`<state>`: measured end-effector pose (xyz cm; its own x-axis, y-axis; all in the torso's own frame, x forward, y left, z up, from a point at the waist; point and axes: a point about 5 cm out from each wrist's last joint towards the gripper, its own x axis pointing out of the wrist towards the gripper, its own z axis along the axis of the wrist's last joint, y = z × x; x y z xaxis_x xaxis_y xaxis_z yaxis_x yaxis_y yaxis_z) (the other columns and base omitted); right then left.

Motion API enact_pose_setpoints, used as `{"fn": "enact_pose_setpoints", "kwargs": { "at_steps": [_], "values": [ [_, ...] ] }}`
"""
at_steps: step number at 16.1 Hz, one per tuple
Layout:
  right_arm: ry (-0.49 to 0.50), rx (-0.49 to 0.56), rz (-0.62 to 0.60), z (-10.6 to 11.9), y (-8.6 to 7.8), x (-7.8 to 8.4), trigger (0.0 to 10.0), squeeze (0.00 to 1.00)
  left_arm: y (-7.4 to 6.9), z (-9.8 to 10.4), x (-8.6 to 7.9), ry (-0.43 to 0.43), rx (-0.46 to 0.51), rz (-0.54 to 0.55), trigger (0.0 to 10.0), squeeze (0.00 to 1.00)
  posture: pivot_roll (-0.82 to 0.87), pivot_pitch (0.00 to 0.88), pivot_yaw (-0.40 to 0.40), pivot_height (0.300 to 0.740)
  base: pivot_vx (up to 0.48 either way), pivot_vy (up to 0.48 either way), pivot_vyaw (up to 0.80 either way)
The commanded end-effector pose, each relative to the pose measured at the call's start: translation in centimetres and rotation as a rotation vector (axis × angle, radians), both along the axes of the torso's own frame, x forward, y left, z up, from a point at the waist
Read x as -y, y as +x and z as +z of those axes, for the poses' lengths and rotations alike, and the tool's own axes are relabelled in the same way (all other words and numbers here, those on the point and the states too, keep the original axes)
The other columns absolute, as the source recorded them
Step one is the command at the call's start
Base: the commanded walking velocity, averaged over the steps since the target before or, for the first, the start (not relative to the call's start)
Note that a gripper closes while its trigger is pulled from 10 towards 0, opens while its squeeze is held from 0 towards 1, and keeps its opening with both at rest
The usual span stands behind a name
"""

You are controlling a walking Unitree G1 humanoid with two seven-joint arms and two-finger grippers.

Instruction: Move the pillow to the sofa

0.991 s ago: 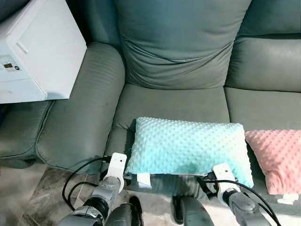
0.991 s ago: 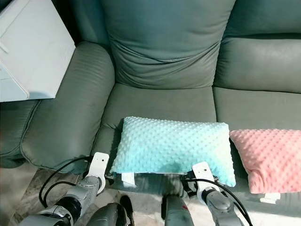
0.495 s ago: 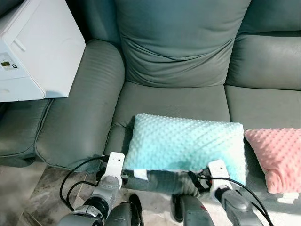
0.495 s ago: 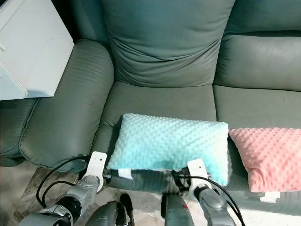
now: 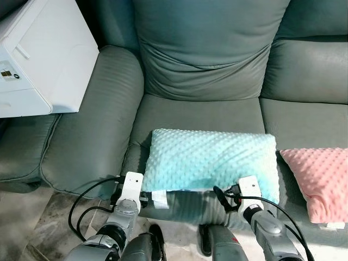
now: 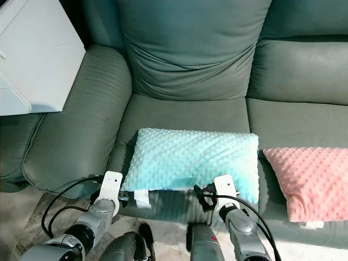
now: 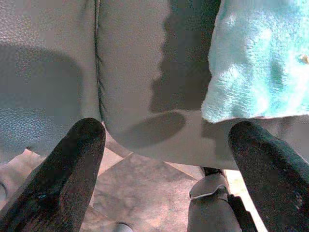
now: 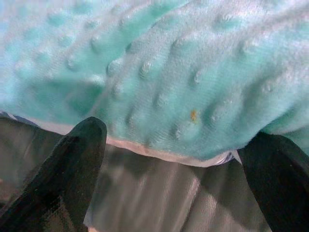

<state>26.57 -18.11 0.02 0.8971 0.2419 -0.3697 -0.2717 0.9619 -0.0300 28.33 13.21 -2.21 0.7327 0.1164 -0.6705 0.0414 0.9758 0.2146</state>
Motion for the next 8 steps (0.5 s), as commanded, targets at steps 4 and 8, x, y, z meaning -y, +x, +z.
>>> {"fn": "enact_pose_setpoints", "kwargs": {
  "at_steps": [4,8],
  "values": [
    [0.089,0.02,-0.035,0.2,0.6,-1.4,10.0,0.0,-0.4,-0.3,-0.7,0.026,0.015,0.065,10.0,0.0,-0.17,0.34,0.114,0.74,0.0,0.0,0.0],
    [0.149,0.048,-0.018,1.1,1.3,-3.1,10.0,0.0,0.3,0.4,-0.7,0.014,0.063,0.105,10.0,0.0,-0.17,0.342,0.111,0.74,0.0,0.0,0.0]
  ]
}}
